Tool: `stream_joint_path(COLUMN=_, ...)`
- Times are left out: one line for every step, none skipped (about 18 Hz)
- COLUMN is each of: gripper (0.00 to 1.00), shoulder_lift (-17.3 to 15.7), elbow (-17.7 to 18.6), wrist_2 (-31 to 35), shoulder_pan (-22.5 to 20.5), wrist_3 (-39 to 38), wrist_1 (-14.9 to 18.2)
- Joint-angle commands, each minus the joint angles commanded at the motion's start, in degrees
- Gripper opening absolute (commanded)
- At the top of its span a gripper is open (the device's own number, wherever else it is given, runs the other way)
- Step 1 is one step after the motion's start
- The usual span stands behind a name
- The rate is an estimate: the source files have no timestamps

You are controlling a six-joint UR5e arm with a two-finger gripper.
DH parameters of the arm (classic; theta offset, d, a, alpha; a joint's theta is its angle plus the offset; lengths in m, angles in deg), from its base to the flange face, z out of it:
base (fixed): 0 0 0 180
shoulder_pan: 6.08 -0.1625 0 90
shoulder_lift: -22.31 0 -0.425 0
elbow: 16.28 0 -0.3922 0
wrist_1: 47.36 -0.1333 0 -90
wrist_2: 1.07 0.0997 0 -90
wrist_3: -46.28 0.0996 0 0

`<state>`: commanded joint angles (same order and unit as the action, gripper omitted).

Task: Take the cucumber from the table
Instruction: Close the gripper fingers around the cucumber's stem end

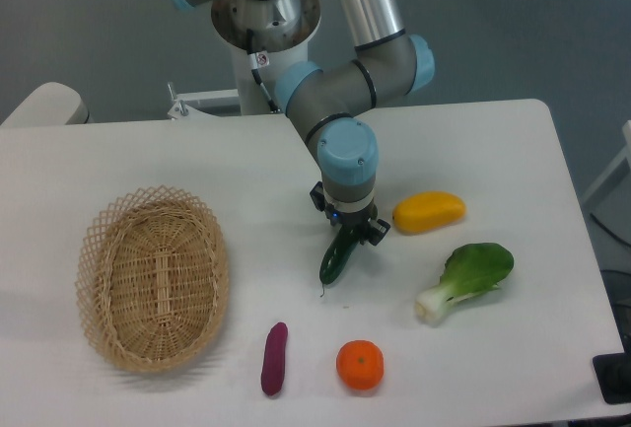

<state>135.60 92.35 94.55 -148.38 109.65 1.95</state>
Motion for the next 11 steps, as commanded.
stream_joint_path(gripper=0.28, shoulder_lift=0.0, elbow=-0.2, wrist_2=0.0, shoulder_pan=0.0, wrist_3=-0.1, wrist_1=0.1)
stream_joint_path(gripper=0.28, shoulder_lift=0.0, elbow=-0.6, wrist_2=0.1, shoulder_pan=0.0, wrist_3=-0.1, wrist_1=0.2)
stream_joint_path(gripper=0.28, shoulder_lift=-0.1, elbow=-1.1, wrist_2=0.2, shoulder_pan=0.0, wrist_3=-0.1, wrist_1=0.2)
stream_joint_path(gripper=0.27, shoulder_lift=-0.1, elbow=-2.1, wrist_2=0.2, shoulder_pan=0.0, wrist_3=-0.2, wrist_1=0.4)
stream_joint_path(gripper=0.27, shoulder_lift=-0.2, elbow=-3.0, wrist_2=0.1, shoulder_pan=0.0, wrist_3=-0.2, wrist_1=0.8)
stream_joint_path(gripper=0.27, shoulder_lift=-0.3, elbow=-3.8, wrist_2=0.2, shoulder_pan=0.0, wrist_3=-0.2, wrist_1=0.9)
stream_joint_path(gripper=0.27, shoulder_lift=-0.6, elbow=-4.4, wrist_2=0.2, shoulder_pan=0.0, wrist_3=0.3, wrist_1=1.0)
stream_joint_path(gripper=0.27, shoulder_lift=-0.9, elbow=-5.1, wrist_2=0.1, shoulder_pan=0.0, wrist_3=0.5, wrist_1=1.1)
stream_joint_path(gripper=0.27, shoulder_lift=-1.4, elbow=-6.3, wrist_2=0.1, shoulder_pan=-0.1, wrist_3=0.5, wrist_1=1.8)
stream_joint_path(gripper=0.27, shoulder_lift=-1.8, elbow=-8.1, wrist_2=0.1, shoulder_pan=0.0, wrist_3=0.5, wrist_1=3.3)
stream_joint_path(gripper=0.27, shoulder_lift=-2.2, elbow=-9.8, wrist_2=-0.3, shoulder_pan=0.2, wrist_3=0.5, wrist_1=5.2)
